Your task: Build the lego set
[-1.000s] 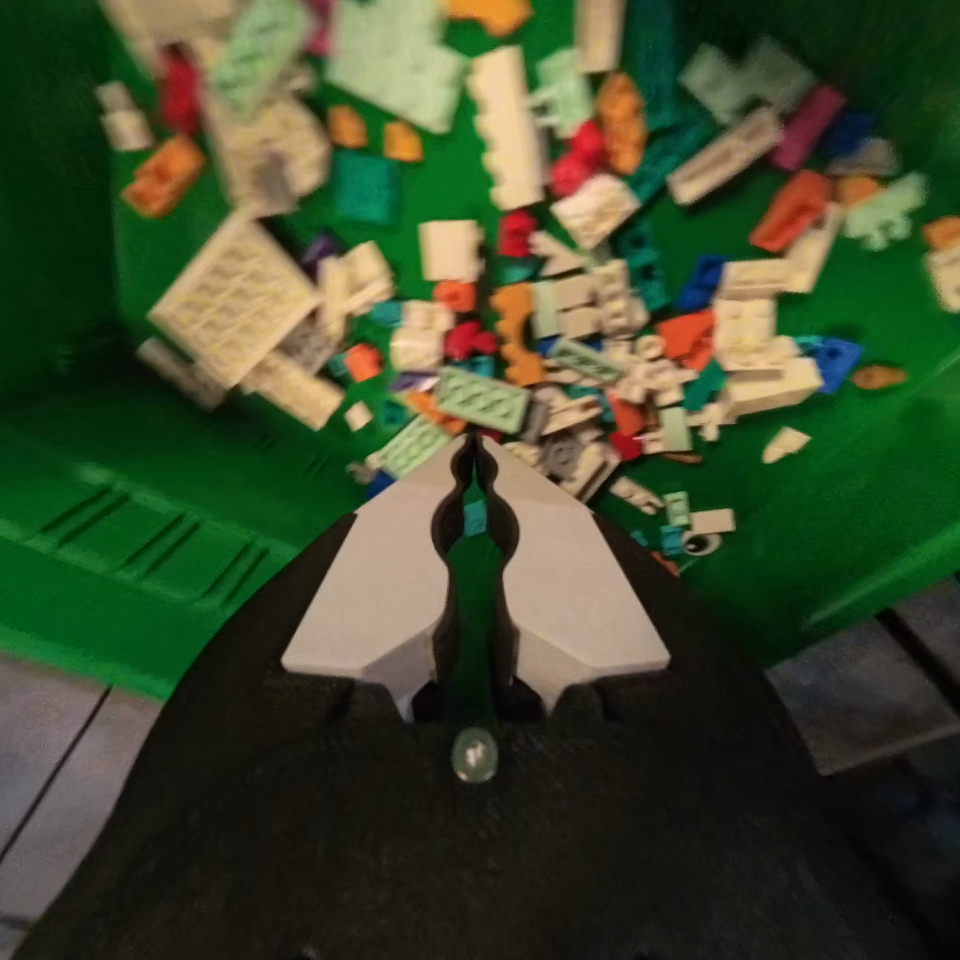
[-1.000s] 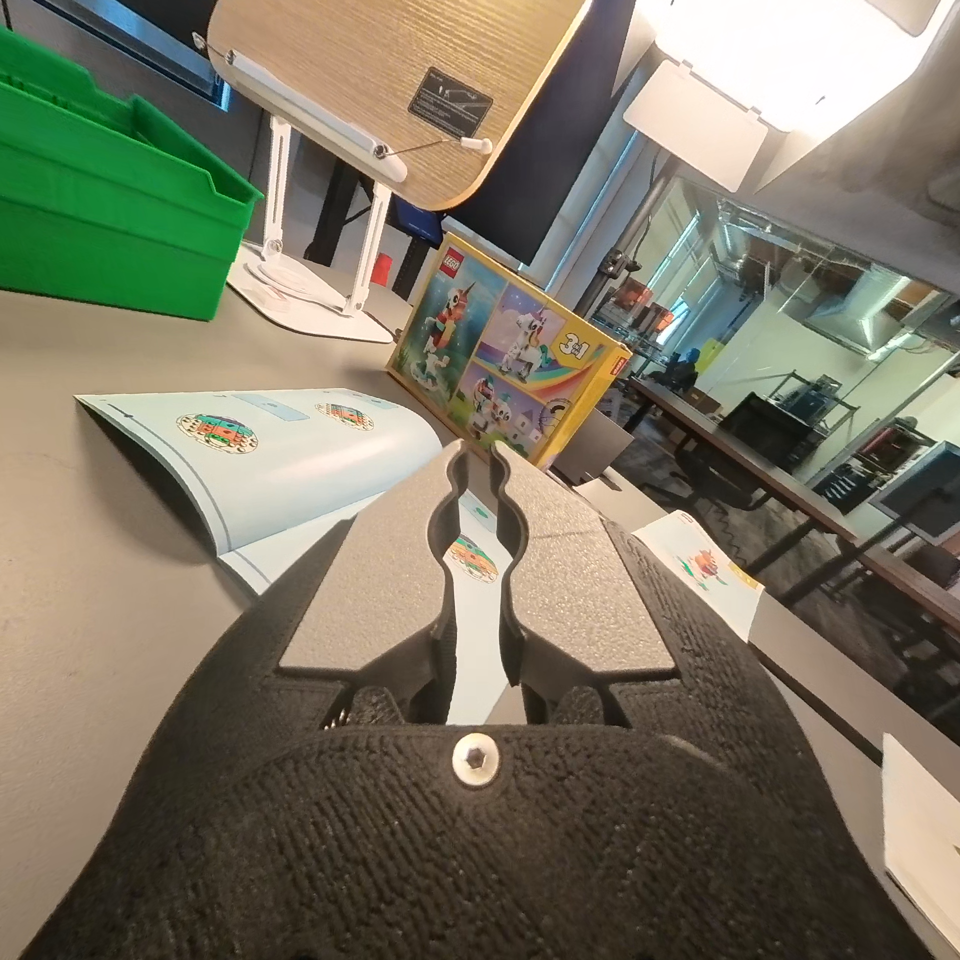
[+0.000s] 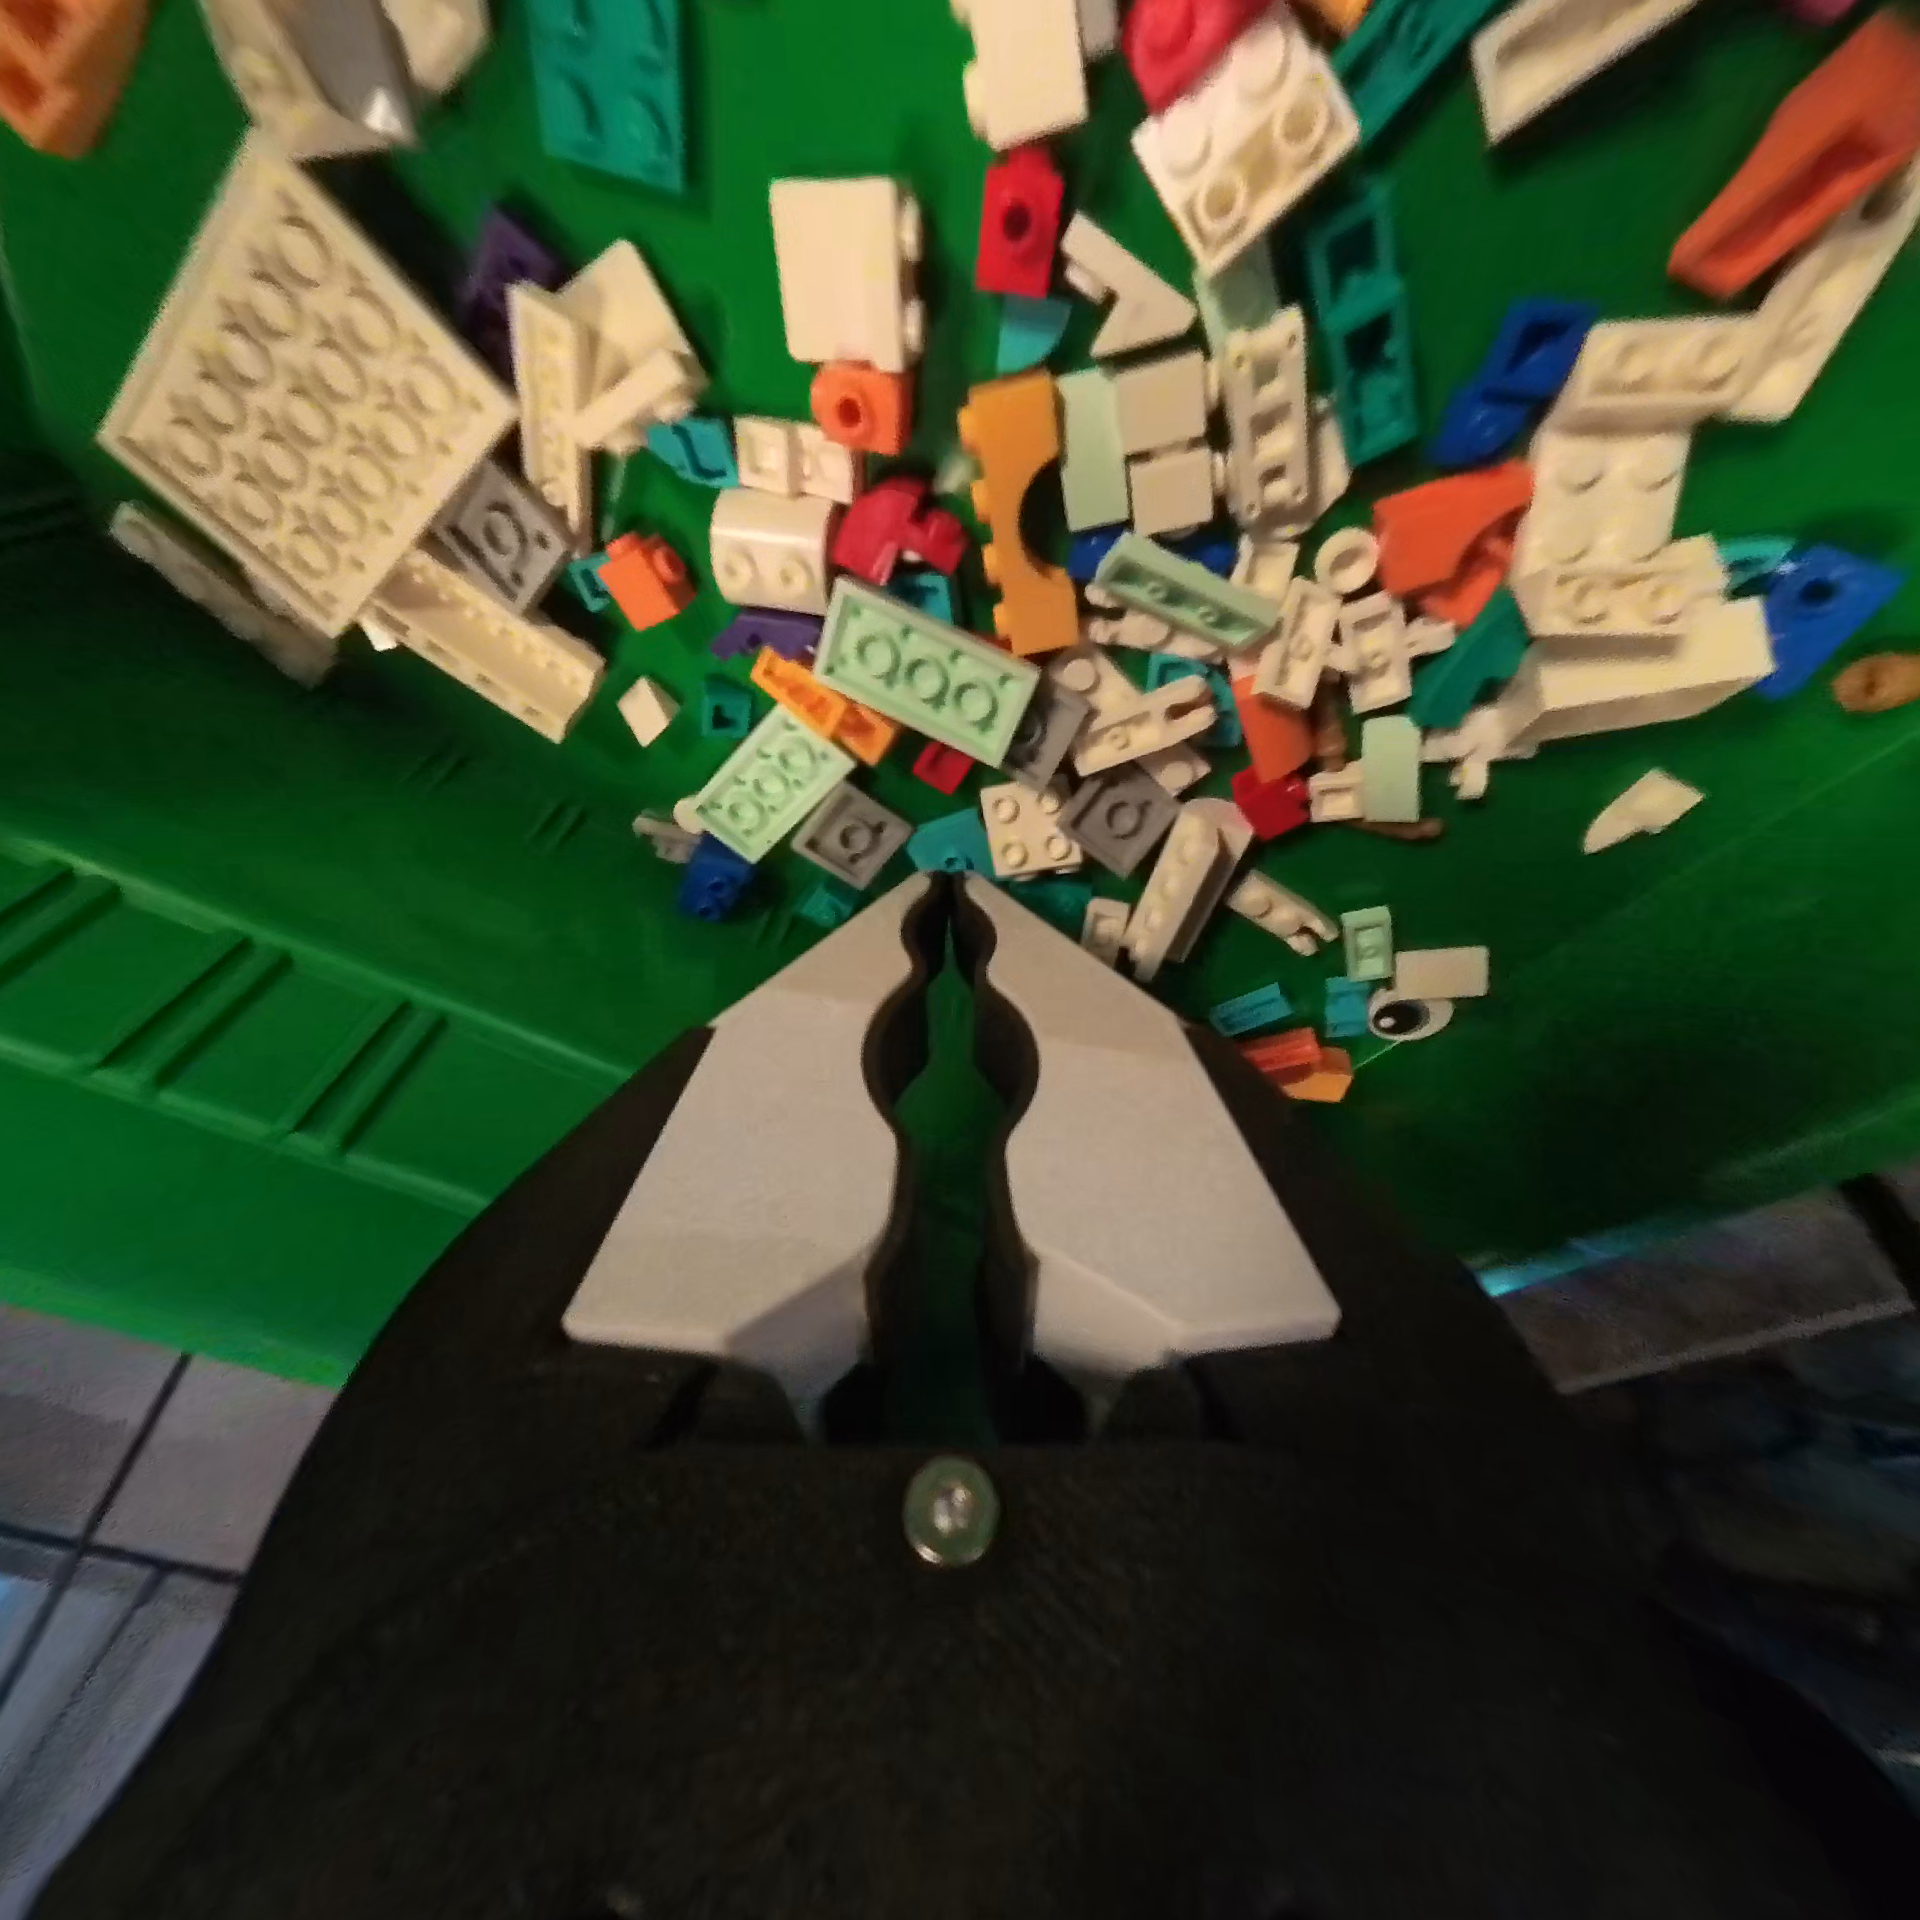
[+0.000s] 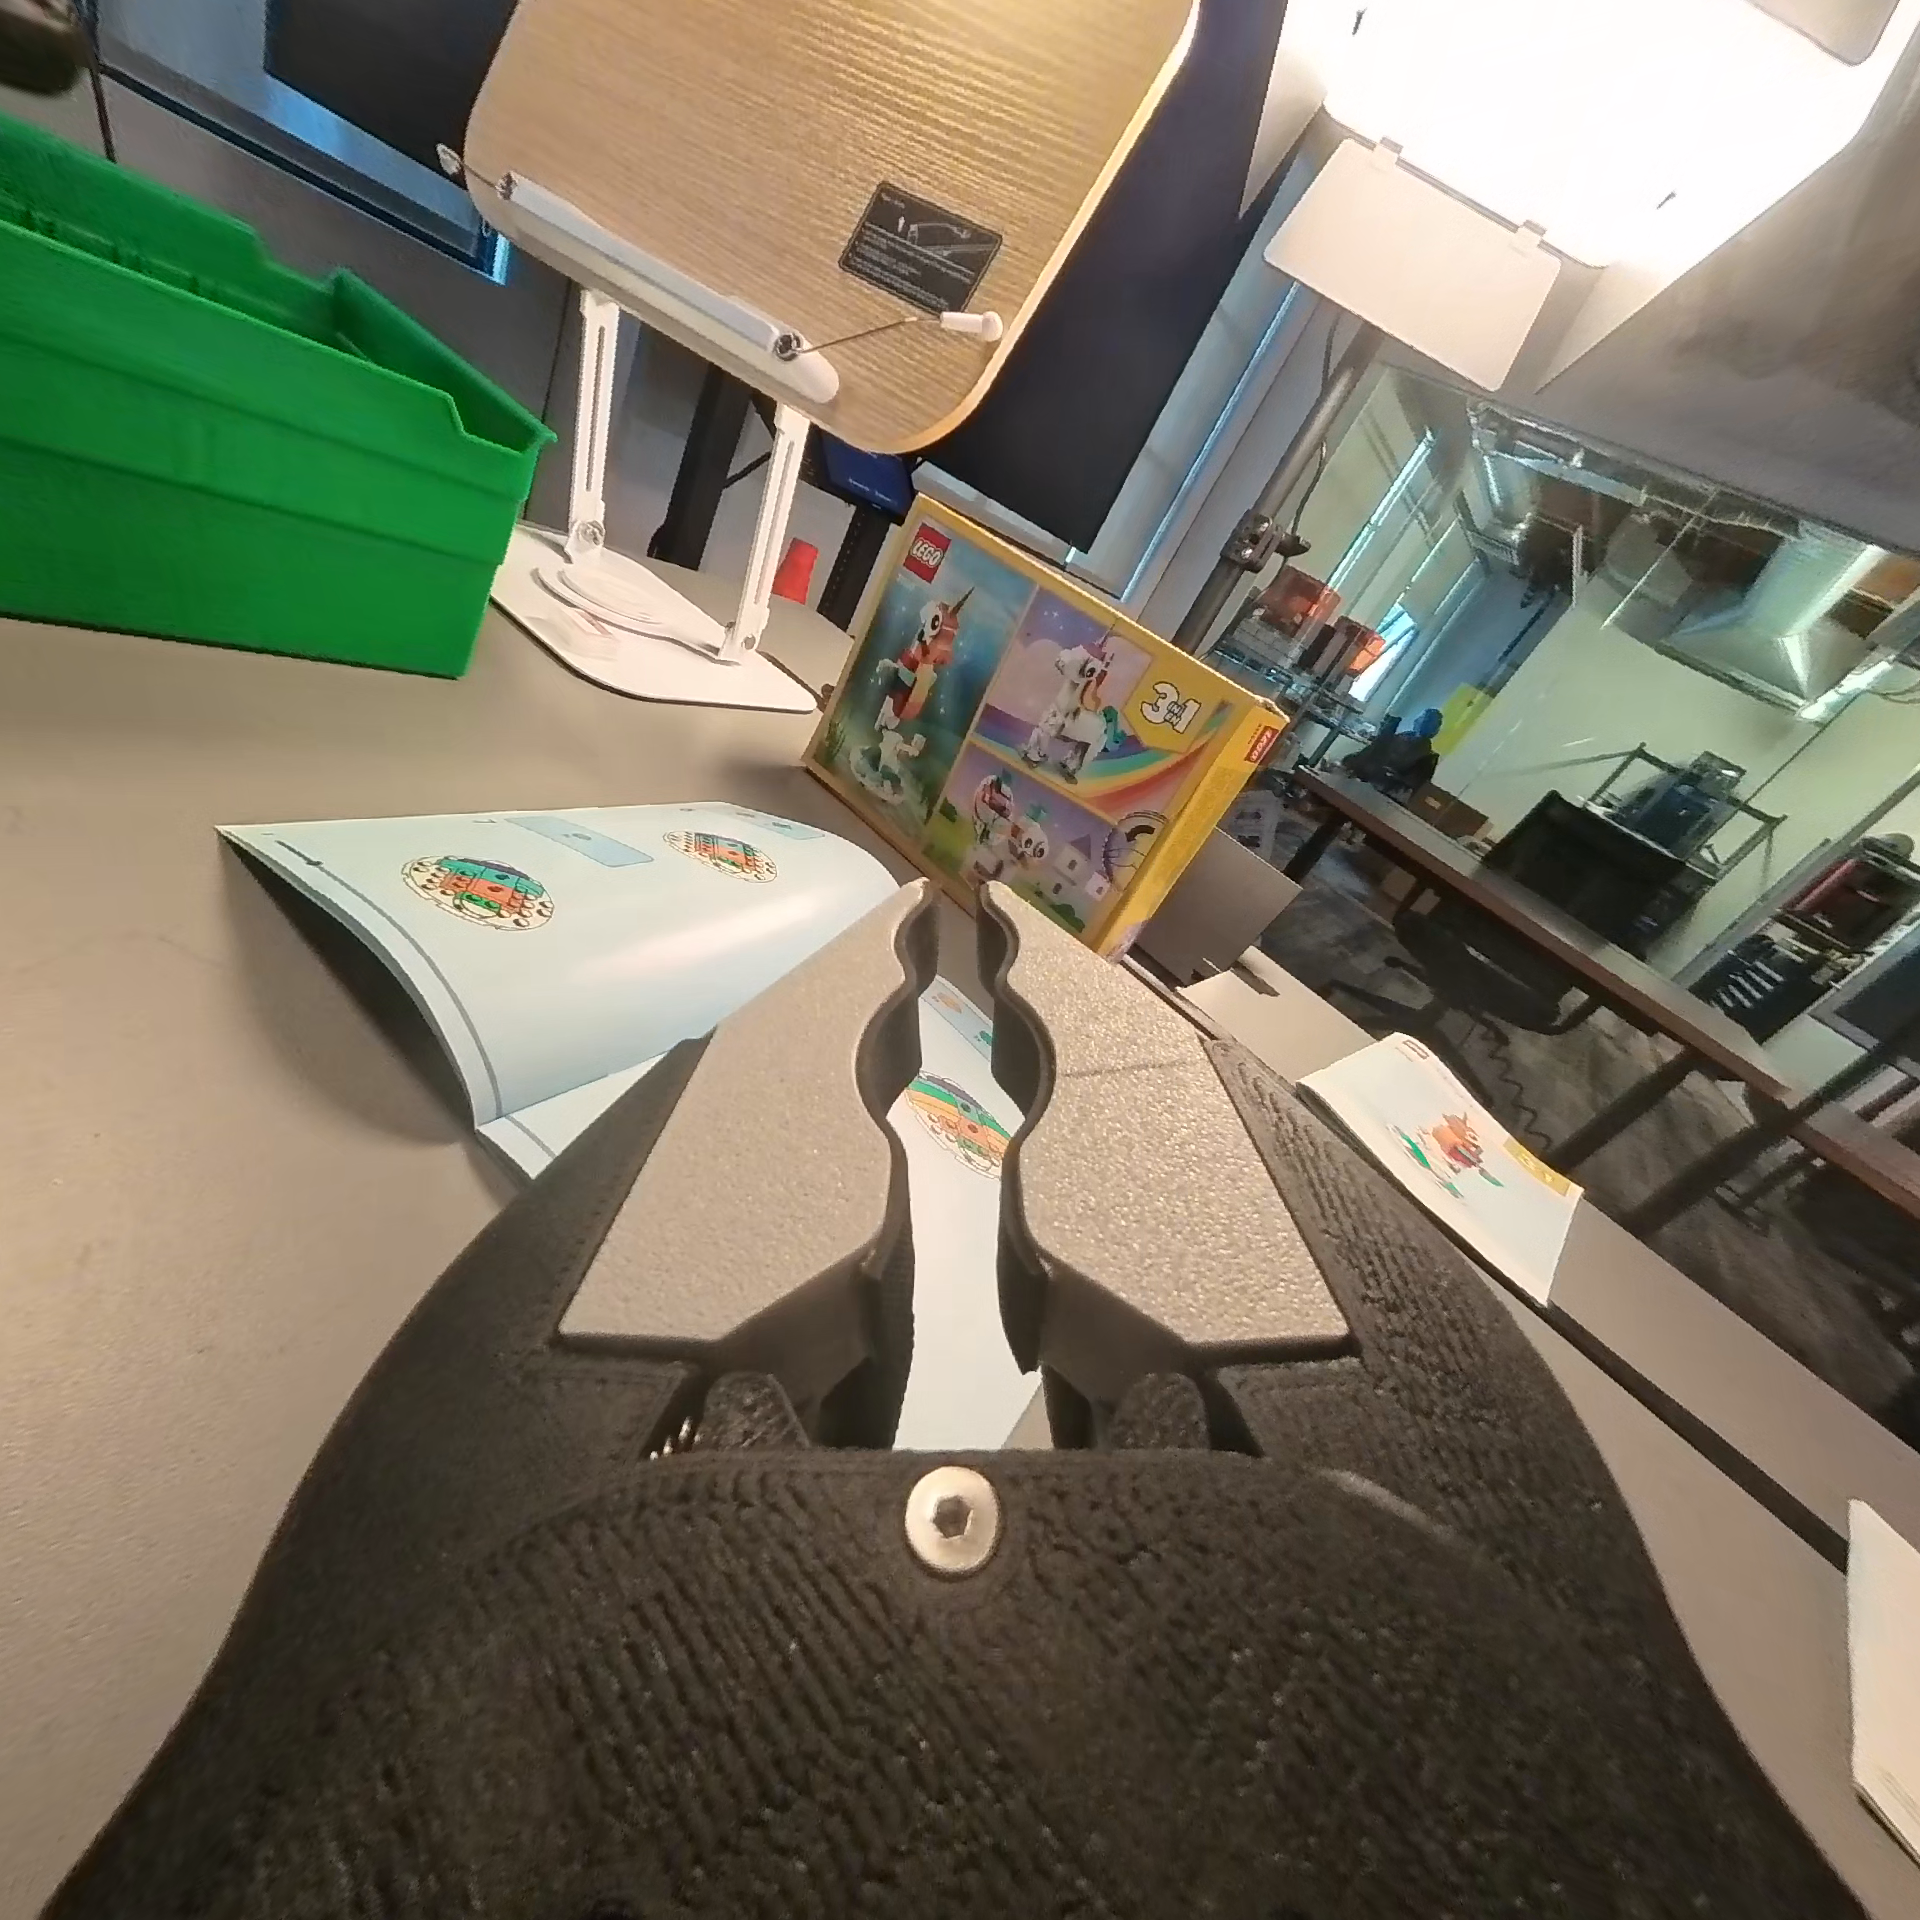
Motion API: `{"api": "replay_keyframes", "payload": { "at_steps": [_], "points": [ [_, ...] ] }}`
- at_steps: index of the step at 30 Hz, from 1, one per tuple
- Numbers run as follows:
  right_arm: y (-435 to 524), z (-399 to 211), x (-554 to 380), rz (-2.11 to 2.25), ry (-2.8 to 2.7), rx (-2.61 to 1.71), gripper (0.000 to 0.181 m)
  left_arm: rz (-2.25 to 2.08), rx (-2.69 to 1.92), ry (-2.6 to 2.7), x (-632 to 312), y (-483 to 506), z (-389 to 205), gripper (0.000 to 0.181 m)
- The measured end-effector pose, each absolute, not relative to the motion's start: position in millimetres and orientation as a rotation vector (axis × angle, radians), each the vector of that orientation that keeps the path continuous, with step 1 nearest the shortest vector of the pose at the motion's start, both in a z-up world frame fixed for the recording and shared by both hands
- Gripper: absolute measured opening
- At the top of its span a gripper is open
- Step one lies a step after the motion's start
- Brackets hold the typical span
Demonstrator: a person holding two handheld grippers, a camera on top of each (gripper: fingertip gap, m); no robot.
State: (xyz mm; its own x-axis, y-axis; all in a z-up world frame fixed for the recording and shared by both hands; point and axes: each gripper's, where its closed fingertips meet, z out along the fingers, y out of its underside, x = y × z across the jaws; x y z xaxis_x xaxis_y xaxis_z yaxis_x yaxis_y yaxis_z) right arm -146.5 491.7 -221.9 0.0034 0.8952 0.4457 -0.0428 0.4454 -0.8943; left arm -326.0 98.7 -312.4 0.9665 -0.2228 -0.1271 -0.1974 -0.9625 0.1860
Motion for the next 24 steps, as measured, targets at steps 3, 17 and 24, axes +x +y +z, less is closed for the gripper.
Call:
{"api": "replay_keyframes", "payload": {
  "at_steps": [3, 17, 24],
  "points": [
    [492.1, -221.6, -146.5, 0.891, -1.365, -0.833, 0.005, -0.204, 2.994, -0.216, -330.0, 101.3, -304.9, 0.0],
    [486.2, -226.1, -149.0, 0.883, -1.412, -0.812, 0.003, -0.15, 3.031, -0.008, -327.6, 109.1, -314.3, 0.011],
    [484.1, -228.2, -149.9, 0.877, -1.431, -0.804, 0.003, -0.08, 3.039, 0.055, -323.0, 106.1, -315.3, 0.017]
  ]
}}
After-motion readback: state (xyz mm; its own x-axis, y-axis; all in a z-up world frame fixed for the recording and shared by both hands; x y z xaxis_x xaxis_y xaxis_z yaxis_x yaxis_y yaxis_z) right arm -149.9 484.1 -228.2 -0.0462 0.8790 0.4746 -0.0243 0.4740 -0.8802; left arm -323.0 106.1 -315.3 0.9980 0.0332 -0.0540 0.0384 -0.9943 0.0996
